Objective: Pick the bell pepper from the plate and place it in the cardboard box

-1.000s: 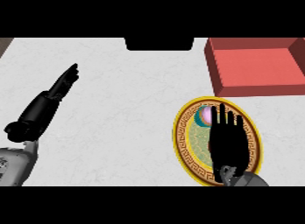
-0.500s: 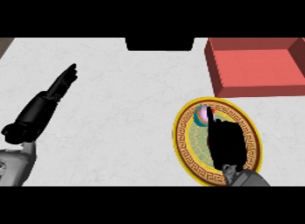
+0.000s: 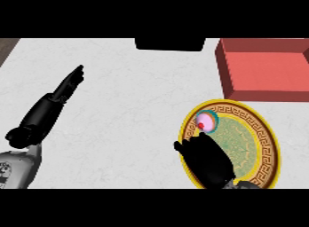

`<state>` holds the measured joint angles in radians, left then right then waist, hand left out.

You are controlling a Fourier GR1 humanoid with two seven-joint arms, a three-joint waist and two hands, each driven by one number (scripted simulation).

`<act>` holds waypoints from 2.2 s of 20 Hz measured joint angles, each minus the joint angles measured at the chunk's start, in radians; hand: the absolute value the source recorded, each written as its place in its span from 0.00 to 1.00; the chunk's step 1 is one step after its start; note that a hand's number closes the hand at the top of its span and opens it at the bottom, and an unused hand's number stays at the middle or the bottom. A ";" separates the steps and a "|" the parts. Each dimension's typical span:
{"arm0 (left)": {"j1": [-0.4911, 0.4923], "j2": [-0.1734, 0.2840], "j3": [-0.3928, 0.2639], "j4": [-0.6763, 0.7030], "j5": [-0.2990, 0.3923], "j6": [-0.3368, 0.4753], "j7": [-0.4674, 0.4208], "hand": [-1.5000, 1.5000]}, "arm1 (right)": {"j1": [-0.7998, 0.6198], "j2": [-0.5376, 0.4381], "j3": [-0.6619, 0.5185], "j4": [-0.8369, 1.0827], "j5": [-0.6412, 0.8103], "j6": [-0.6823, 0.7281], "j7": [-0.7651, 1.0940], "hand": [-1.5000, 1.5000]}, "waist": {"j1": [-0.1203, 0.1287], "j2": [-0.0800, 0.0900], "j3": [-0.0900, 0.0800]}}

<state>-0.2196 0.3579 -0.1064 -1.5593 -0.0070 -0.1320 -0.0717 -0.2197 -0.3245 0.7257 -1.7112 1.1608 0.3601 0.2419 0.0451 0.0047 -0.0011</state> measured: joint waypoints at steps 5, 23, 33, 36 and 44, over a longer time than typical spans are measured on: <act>0.000 0.003 0.005 0.008 -0.008 0.004 -0.003 0.50 | -0.008 -0.112 0.042 -0.119 -0.154 -0.065 -0.366 1.00 | -0.014 0.002 0.004; 0.009 -0.008 0.029 0.006 -0.019 0.007 0.010 0.50 | -0.068 -0.412 -0.676 -0.111 -0.901 -0.058 -0.728 1.00 | -0.046 -0.003 0.001; -0.026 -0.027 0.029 0.040 -0.037 -0.015 -0.007 0.50 | -0.435 -0.400 -0.768 0.381 -0.896 -0.018 -0.645 1.00 | -0.017 0.003 0.001; -0.029 -0.028 0.029 0.030 -0.032 -0.027 0.000 0.50 | -0.516 -0.411 -0.735 0.536 -0.802 -0.045 -0.707 1.00 | -0.005 0.006 0.001; -0.061 -0.049 0.018 0.034 -0.040 -0.032 0.013 0.50 | -0.684 -0.464 -0.598 0.876 -0.598 0.029 -0.829 1.00 | 0.018 0.016 0.002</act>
<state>-0.2803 0.3090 -0.0882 -1.5252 -0.0473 -0.1643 -0.0588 -0.9037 -0.7888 0.1277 -0.8348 0.5631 0.3889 -0.5869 0.0627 0.0209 0.0006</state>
